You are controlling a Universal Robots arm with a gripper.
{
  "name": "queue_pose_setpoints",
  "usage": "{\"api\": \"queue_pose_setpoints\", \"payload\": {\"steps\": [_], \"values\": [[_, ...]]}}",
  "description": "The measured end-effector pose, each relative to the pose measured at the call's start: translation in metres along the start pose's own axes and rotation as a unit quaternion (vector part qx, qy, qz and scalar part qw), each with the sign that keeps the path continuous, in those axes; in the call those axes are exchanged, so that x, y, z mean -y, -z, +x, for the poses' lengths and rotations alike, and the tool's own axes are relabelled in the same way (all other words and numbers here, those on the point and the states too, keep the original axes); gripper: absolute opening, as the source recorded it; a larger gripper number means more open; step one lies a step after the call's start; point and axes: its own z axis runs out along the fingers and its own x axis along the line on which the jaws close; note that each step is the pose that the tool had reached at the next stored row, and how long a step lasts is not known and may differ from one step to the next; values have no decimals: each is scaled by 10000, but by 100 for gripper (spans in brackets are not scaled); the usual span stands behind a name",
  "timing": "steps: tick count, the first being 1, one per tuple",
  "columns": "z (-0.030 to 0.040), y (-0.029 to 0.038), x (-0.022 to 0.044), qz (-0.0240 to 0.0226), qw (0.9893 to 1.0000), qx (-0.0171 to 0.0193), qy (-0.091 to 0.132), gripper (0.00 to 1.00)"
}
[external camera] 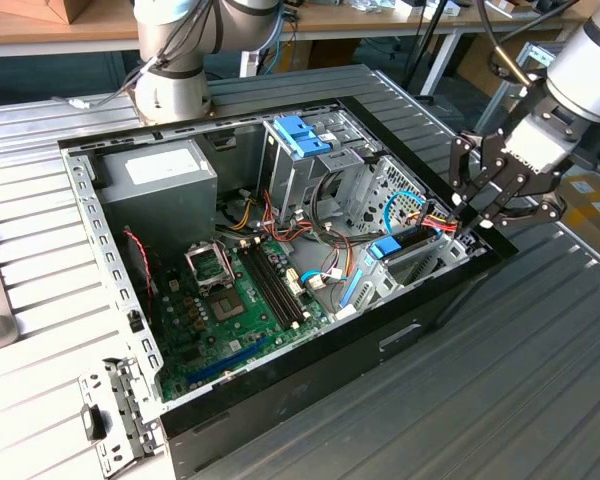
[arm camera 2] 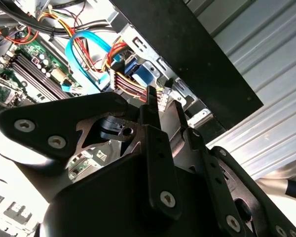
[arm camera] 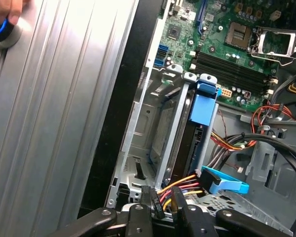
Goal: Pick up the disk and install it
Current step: 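Insert the first disk wire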
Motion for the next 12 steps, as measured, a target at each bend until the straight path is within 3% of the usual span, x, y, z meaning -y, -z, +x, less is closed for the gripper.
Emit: {"api": "queue_pose_setpoints", "payload": {"steps": [5, 12], "values": [[8, -21, 4, -15, 10000, 2, 87, 30], [11, -47, 9, -56, 9987, 7, 511, 30]]}}
